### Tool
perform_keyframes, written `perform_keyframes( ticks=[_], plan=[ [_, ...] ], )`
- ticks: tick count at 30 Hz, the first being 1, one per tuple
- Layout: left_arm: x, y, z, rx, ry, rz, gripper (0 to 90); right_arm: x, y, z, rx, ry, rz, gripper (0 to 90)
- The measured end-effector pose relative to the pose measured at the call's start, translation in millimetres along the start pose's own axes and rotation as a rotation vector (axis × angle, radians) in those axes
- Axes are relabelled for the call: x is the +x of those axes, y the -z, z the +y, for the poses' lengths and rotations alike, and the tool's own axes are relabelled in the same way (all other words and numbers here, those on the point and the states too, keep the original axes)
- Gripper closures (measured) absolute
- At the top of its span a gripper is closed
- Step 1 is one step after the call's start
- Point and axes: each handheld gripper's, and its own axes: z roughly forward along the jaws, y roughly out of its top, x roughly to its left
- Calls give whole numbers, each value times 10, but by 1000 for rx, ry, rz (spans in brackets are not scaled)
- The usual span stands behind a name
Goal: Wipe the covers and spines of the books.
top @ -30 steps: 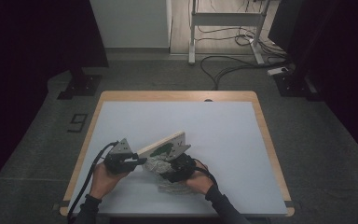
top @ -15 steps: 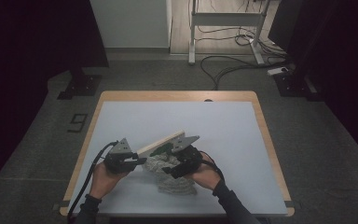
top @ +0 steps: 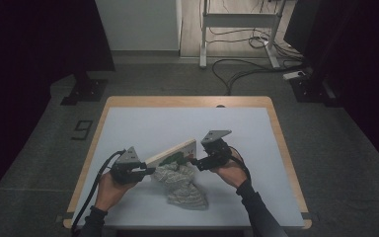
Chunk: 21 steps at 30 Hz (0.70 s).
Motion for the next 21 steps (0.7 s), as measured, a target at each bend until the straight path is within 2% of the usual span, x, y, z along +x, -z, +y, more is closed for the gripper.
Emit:
perform_keyframes(
  ticks=[4, 9, 12, 14, 16, 18, 21],
  plan=[
    [-2, -1, -2, 3, -1, -1, 717, -96, -144, -5, 7, -13, 11, 190],
    [-5, -8, -12, 11, 2, -2, 705, -163, -328, 36, -3, 0, 26, 183],
    [1, -9, -27, 10, 6, 0, 691, -185, -404, 61, -18, 2, 63, 194],
    [6, -8, -37, 4, 14, -7, 688, -180, -431, 74, -25, 18, 99, 227],
    [6, -10, -44, 0, 16, -9, 682, -157, -434, 81, -24, 37, 122, 304],
    [2, -10, -49, 2, 17, -6, 668, -134, -431, 79, -24, 52, 114, 308],
    [-9, 6, -61, 3, 19, 6, 625, -126, -418, 72, -22, 48, 104, 323]
  ],
)
